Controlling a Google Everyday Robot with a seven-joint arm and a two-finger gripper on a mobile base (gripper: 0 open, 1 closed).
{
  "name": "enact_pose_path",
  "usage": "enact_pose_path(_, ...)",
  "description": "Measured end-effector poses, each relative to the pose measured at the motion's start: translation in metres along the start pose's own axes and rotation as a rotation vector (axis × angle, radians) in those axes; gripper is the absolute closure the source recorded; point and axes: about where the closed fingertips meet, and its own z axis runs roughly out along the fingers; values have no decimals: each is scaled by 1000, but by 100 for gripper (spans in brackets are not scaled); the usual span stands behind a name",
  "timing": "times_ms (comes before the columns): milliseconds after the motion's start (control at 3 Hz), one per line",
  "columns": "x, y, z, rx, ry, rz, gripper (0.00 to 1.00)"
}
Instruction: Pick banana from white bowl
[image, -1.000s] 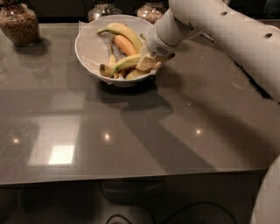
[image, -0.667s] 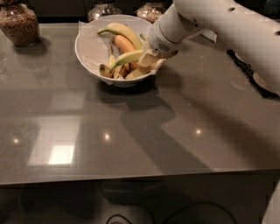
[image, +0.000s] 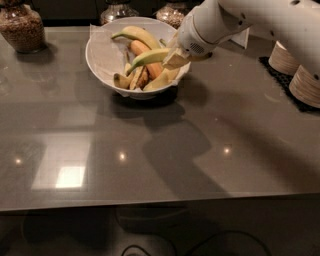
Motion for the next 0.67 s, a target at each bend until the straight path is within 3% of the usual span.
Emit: enact_pose_path(667,-4,29,-62,14,-99,-34,100)
